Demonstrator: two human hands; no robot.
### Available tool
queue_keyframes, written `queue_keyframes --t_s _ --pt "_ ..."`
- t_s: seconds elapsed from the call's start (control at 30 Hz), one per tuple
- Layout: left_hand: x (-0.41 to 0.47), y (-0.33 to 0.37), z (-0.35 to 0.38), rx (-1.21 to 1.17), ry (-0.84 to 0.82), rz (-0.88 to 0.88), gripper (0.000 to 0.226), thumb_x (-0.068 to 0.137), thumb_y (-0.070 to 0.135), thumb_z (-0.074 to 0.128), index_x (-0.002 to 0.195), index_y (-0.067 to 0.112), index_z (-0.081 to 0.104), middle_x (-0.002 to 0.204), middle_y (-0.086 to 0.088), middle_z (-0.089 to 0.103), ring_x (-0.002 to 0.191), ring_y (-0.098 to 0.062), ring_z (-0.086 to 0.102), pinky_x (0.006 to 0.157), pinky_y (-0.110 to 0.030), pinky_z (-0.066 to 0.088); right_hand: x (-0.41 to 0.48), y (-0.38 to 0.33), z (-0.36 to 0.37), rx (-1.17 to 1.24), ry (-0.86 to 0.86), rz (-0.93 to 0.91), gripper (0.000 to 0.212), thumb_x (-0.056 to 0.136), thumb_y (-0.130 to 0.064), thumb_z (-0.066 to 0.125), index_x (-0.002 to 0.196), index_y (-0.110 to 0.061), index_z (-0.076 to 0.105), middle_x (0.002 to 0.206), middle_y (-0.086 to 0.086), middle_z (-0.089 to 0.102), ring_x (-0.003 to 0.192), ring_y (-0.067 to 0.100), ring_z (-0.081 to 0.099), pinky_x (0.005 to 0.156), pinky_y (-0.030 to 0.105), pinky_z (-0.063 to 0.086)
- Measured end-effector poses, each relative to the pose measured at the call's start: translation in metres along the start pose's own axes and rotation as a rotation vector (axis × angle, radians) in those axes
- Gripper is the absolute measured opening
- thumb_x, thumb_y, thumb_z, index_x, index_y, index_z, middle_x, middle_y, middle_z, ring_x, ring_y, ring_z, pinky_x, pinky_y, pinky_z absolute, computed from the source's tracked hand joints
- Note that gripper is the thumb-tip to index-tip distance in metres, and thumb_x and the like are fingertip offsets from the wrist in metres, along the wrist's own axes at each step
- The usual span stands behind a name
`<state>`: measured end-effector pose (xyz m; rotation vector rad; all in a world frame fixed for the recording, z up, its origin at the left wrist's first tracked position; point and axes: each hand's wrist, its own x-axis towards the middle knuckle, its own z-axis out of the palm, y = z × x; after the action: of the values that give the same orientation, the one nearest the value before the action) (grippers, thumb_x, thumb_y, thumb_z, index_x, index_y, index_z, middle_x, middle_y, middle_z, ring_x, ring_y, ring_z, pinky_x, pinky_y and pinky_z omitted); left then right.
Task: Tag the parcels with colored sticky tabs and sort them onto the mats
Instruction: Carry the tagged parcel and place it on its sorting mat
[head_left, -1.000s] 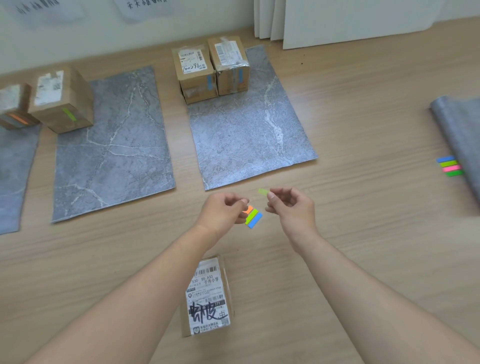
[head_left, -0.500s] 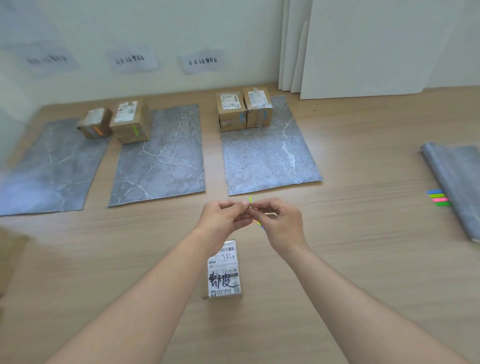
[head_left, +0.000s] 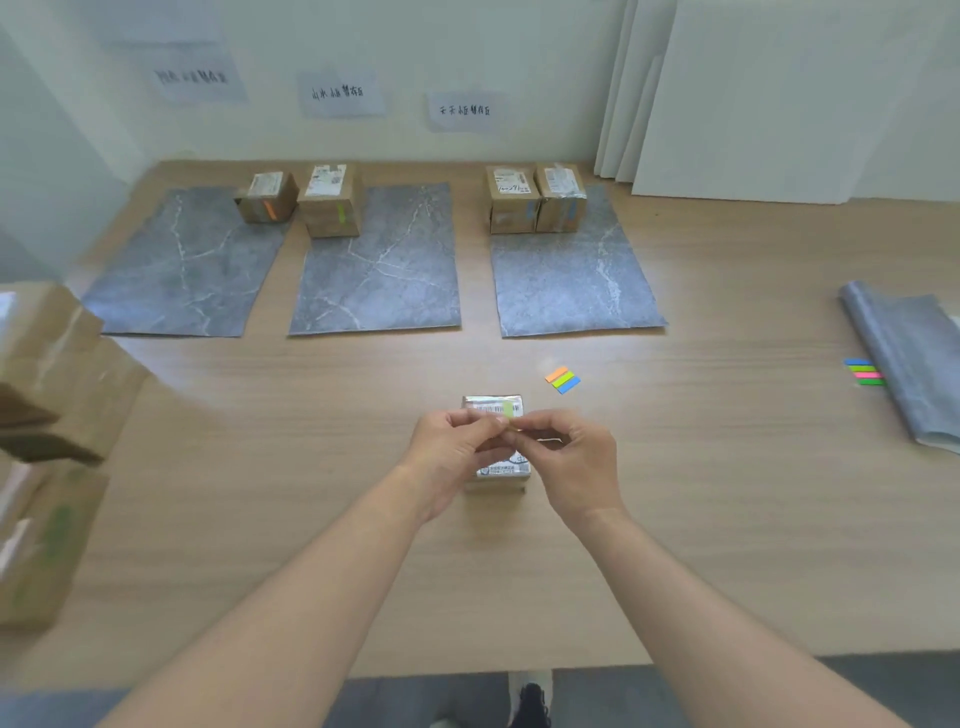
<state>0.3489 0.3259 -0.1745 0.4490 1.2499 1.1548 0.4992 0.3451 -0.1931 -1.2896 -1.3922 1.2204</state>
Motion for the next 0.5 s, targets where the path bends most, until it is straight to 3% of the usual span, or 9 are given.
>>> queue_keyframes --t_s 0.23,0.37,0.5 --pt "-0.019 -0.034 -0.020 0.120 0.071 0.051 0.005 0.091 0.000 0.067 0.089 -0.005 0.069 0.086 -0.019 0.073 0.082 -0.023 0.072 0.087 -0.037 0.059 -0.033 0.013 0.006 -0.022 -0.035 0.039 0.011 0.081 -0.008 0.084 0.085 -0.014 0.076 0.077 -0.003 0.076 0.073 0.011 0.071 0.068 0.019 0.053" --pt "-0.018 -0.057 -0.032 0.253 0.146 0.045 0.006 0.091 0.008 0.071 0.088 0.003 0.072 0.083 -0.011 0.073 0.075 -0.019 0.073 0.088 -0.034 0.059 -0.044 0.034 0.009 -0.024 -0.023 0.074 0.011 0.083 -0.011 0.083 0.084 -0.018 0.074 0.076 -0.001 0.074 0.074 0.019 0.070 0.070 0.025 0.056" --pt "-0.017 -0.085 -0.040 0.285 0.190 0.058 0.007 0.091 0.005 0.069 0.085 0.004 0.072 0.086 -0.014 0.068 0.075 -0.019 0.070 0.080 -0.037 0.062 -0.054 0.059 0.009 -0.066 -0.021 0.101 0.011 0.085 -0.011 0.080 0.087 -0.020 0.075 0.078 -0.006 0.075 0.073 0.013 0.070 0.072 0.023 0.056"
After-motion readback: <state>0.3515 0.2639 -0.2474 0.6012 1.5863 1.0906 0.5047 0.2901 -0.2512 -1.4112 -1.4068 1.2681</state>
